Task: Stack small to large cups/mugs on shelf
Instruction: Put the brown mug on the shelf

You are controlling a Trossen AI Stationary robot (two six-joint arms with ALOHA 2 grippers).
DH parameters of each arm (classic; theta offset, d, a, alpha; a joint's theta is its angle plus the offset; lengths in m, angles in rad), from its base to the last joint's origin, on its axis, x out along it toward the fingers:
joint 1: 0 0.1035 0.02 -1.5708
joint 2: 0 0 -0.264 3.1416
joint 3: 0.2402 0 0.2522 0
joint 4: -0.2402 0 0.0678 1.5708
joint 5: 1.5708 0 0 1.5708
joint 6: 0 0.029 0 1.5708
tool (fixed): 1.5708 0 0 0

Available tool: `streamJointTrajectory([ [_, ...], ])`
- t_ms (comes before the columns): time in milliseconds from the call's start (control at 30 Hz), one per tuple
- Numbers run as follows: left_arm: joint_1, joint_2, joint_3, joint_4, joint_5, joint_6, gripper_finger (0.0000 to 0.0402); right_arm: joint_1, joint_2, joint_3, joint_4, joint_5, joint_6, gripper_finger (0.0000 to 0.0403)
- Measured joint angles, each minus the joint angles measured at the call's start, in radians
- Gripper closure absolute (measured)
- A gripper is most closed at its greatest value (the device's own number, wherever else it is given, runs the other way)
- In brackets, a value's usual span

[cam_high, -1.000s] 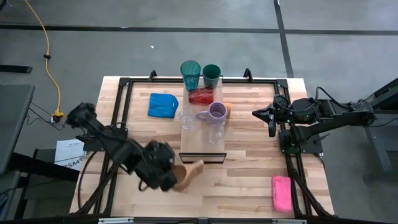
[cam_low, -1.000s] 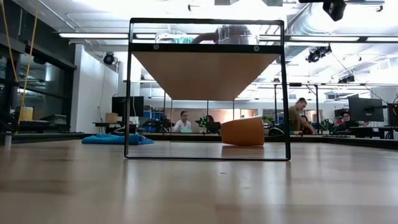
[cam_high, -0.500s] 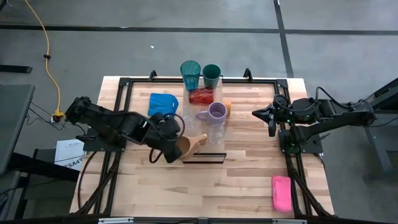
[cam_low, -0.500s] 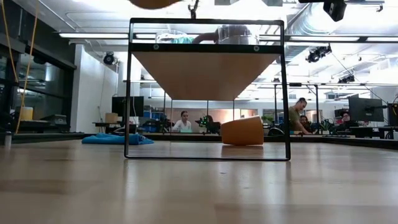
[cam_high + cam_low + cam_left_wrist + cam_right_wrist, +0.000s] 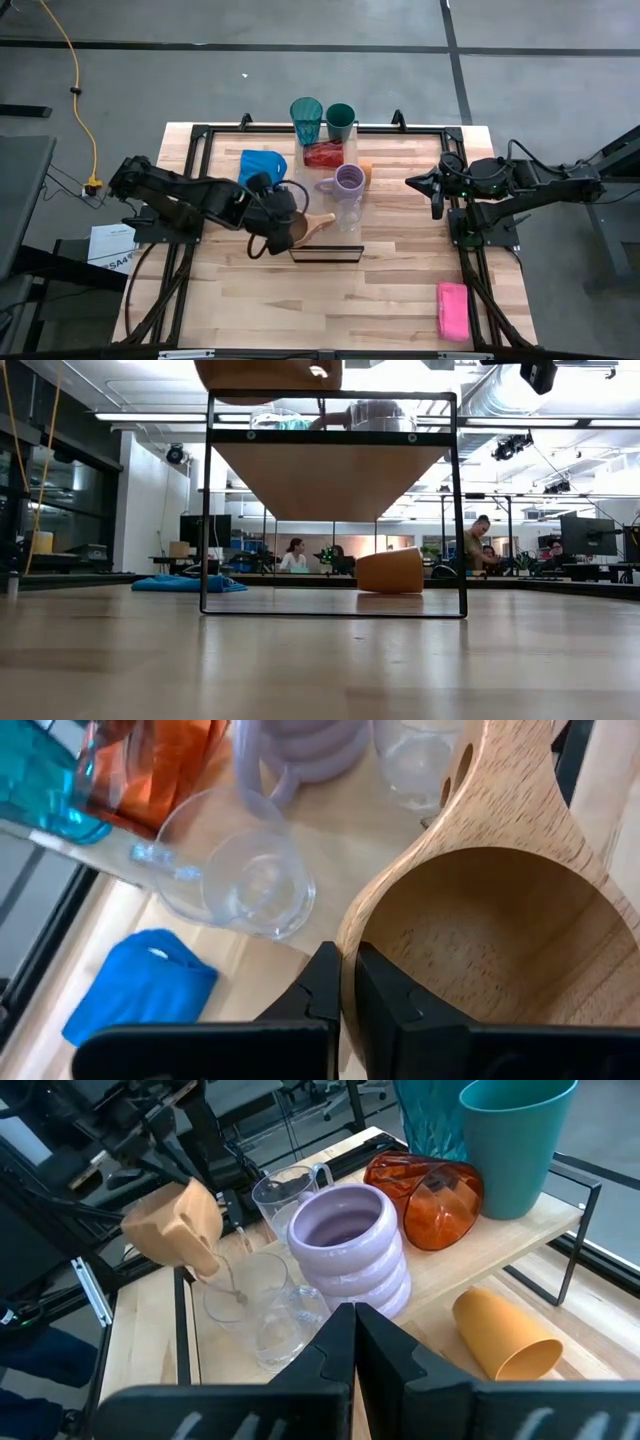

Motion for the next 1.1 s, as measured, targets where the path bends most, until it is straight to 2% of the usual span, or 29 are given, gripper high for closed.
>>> streamJointTrajectory([
  [467,0.001,0.081,0.002,0.051,-0.007,0.027,0.0401,0.0,0.001,0.0,0.014,0.001,0.0,0.0403],
  [867,0.001,0.094,-0.001,0.046,-0.07,0.028,0.0401,0.0,0.0,0.0,0.033,0.001,-0.002,0.0403],
  [1100,0.015,0.096,-0.002,0.035,-0.048,0.034,0.0401,0.0,0.0,0.0,0.033,0.001,-0.002,0.0403],
])
